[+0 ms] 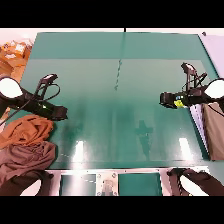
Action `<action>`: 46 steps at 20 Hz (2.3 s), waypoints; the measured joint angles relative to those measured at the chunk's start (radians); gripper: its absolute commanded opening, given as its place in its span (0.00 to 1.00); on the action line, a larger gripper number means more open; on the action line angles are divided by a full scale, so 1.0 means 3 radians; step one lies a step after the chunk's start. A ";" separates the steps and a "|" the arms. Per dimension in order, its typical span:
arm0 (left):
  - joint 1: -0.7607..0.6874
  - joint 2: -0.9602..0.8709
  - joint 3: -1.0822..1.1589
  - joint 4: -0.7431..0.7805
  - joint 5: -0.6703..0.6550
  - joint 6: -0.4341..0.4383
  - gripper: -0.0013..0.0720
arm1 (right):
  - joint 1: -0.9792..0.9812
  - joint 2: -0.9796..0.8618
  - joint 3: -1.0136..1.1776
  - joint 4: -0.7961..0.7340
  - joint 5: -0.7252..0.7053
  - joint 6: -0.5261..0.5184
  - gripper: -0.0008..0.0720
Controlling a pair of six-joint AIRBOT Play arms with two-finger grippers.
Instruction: Fold the shirts.
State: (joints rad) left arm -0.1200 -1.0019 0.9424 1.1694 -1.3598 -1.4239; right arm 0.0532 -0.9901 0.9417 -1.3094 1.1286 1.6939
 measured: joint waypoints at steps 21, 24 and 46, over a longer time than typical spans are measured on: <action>0.0833 -0.0003 -0.1209 0.2209 0.1090 -0.0946 0.05 | 0.0000 0.0000 -0.0001 0.0000 -0.0001 0.0000 0.04; 0.0885 -0.0006 -0.1157 0.2096 0.1048 -0.0813 0.05 | 0.0000 0.0000 -0.0001 0.0000 -0.0013 0.0000 0.04; -0.1537 -0.0872 0.1232 0.0579 0.1101 -0.0539 0.98 | -0.0065 0.0000 0.0028 0.0006 -0.0106 0.0000 0.57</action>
State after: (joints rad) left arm -0.5812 -1.2636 1.3121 1.3430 -1.0294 -1.5856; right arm 0.0338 -0.9901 0.9501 -1.3075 1.0969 1.6939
